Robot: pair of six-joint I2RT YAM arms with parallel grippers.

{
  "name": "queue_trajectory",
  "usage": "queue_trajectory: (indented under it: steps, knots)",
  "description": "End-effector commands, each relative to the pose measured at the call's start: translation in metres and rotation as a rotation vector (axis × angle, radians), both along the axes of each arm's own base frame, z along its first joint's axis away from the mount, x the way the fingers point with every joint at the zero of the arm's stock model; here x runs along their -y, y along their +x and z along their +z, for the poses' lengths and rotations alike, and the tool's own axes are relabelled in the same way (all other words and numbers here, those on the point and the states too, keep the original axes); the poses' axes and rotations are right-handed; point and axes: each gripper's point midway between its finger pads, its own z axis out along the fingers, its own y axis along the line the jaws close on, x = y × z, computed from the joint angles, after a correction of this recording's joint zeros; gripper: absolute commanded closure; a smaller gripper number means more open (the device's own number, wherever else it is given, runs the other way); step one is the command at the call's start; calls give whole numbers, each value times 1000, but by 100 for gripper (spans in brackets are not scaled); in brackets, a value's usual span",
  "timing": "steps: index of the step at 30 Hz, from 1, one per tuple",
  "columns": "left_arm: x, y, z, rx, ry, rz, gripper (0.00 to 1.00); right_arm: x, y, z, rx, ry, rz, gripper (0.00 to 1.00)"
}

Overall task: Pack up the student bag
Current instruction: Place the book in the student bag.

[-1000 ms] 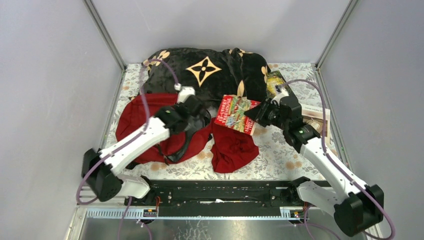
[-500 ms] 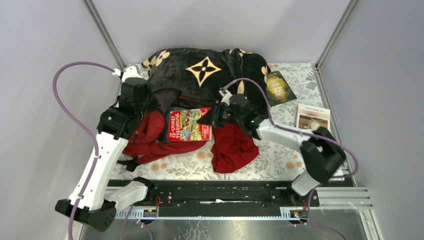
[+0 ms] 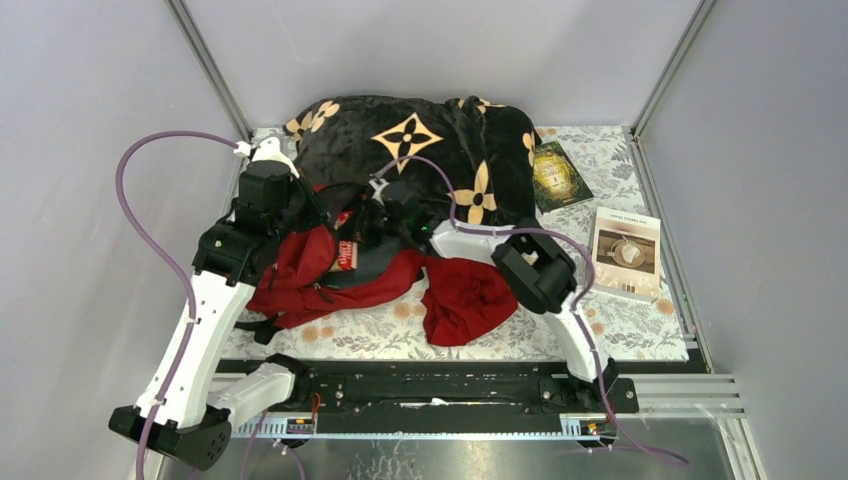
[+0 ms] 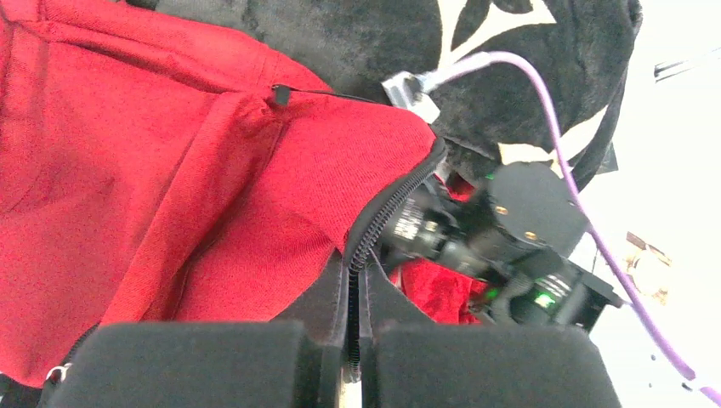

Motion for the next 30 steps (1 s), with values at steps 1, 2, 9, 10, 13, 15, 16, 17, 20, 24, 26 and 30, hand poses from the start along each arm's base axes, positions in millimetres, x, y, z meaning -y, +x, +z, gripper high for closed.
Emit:
queue_trajectory:
  steps: [1,2,9,10,13,15,16,17,20,24,26,30]
  knots:
    - [7,11,27,117,-73,-13,100,-60,-1,44,30,128,56,100]
    - [5,10,26,114,-77,2,100,-72,0,39,18,129,65,100]
    - [-15,9,19,125,-73,119,100,-71,7,9,75,-83,28,10]
    - [-18,10,17,123,-66,132,100,-63,7,10,98,-102,12,7]
    - [-20,13,10,112,-63,144,100,-47,6,25,159,-131,-6,2]
    - [-21,16,6,110,-63,152,100,-38,5,37,195,-155,-11,0]
    - [-22,17,4,107,-61,161,100,-32,4,39,205,-172,-16,0]
    - [-24,17,3,107,-56,168,100,-23,3,53,245,-179,-24,0]
    - [-29,18,1,111,-41,178,100,0,-1,78,329,-207,-53,0]
    - [-26,22,-7,110,-49,163,100,26,-7,105,418,-235,-67,0]
    - [-19,22,-15,103,-56,119,100,47,-13,114,459,-262,-77,0]
    - [23,20,-34,49,-82,-136,100,127,-6,137,563,-369,-228,0]
